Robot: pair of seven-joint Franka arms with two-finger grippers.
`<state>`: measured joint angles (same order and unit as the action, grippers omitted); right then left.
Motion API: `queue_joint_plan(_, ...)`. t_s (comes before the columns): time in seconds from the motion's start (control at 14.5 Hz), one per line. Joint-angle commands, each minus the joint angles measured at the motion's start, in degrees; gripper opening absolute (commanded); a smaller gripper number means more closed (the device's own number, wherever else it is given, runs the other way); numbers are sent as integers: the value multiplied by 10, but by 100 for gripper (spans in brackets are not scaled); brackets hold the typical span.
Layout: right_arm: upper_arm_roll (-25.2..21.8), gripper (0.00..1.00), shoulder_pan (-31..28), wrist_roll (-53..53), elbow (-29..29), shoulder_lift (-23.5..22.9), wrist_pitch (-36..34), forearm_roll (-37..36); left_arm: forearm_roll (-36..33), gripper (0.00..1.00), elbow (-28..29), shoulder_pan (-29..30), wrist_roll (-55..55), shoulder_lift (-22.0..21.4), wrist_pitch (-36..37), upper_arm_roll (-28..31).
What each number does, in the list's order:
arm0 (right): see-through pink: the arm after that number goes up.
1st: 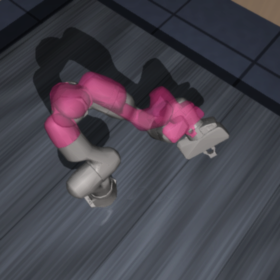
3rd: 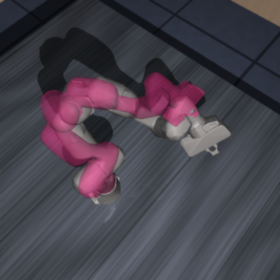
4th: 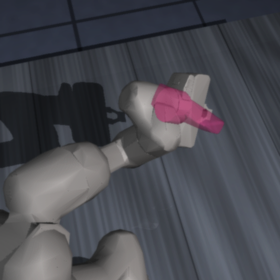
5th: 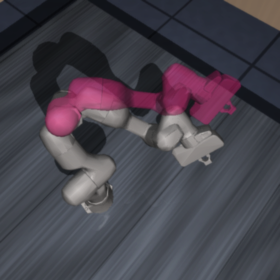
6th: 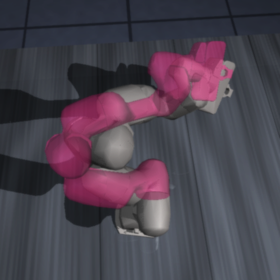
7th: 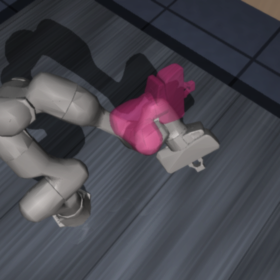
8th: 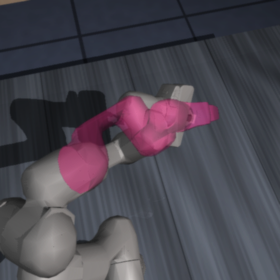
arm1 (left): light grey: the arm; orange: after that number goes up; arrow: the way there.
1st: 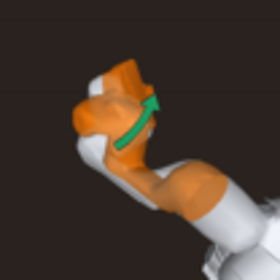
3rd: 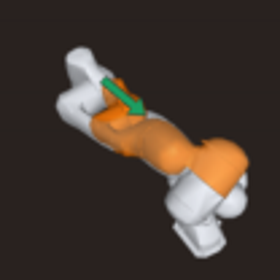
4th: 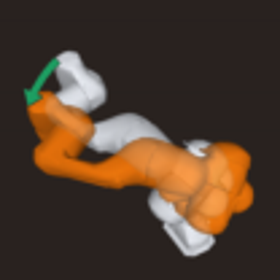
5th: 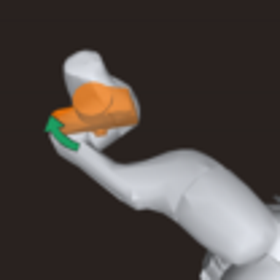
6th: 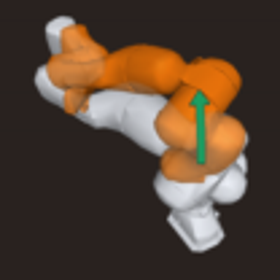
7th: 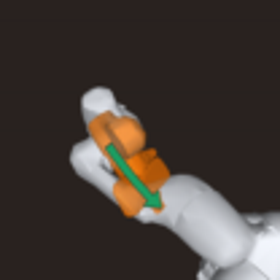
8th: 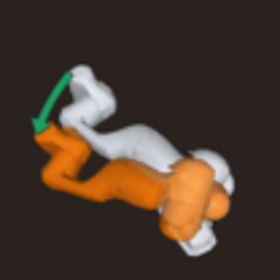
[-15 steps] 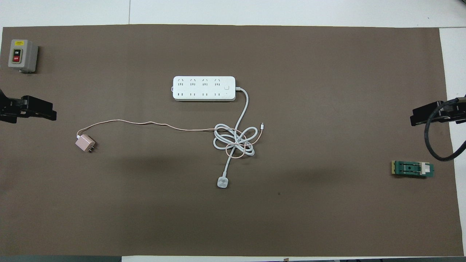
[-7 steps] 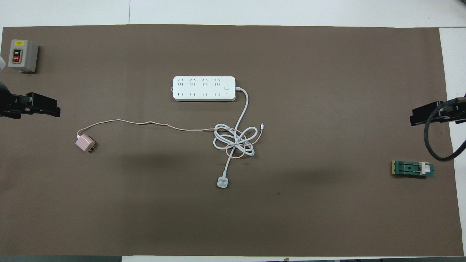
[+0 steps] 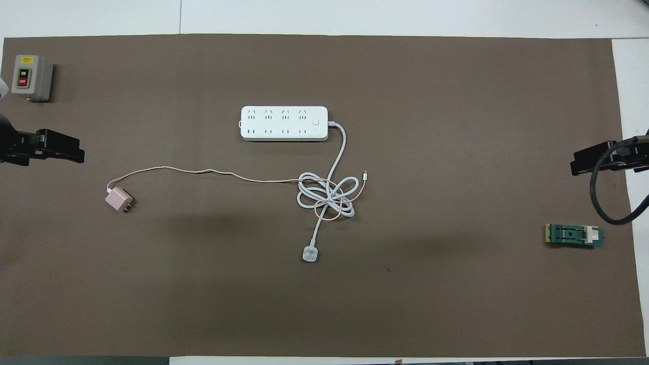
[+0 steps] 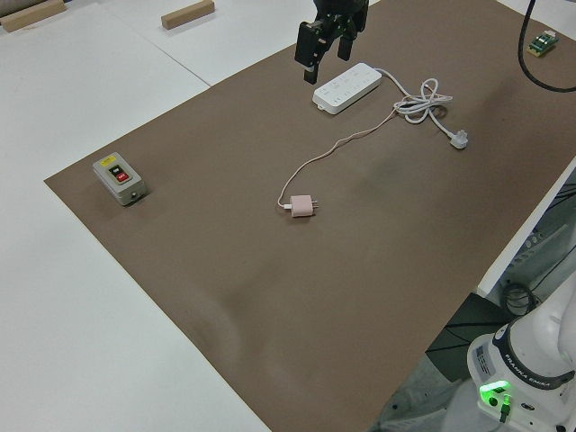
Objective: Unplug charger and place it aside
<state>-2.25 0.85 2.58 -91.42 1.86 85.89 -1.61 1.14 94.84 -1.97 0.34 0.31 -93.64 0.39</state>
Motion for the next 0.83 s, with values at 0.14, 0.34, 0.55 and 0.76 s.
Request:
queue_joint_plan(0.14,3,100,-2,-7,-9,10,-2,-1,-7,100,2,-8,4,0,-8,7)
queue_joint_plan(0.34,3,100,-2,-7,-9,10,-2,-1,-7,100,2,-8,4,0,-8,7)
queue_joint_plan(0.55,3,100,-2,-6,-8,10,-2,-2,-8,100,-1,-8,4,0,-1,7)
queue_joint_plan(0.76,3,100,-2,-6,-8,10,-2,-1,-7,100,-4,-3,3,0,-2,8)
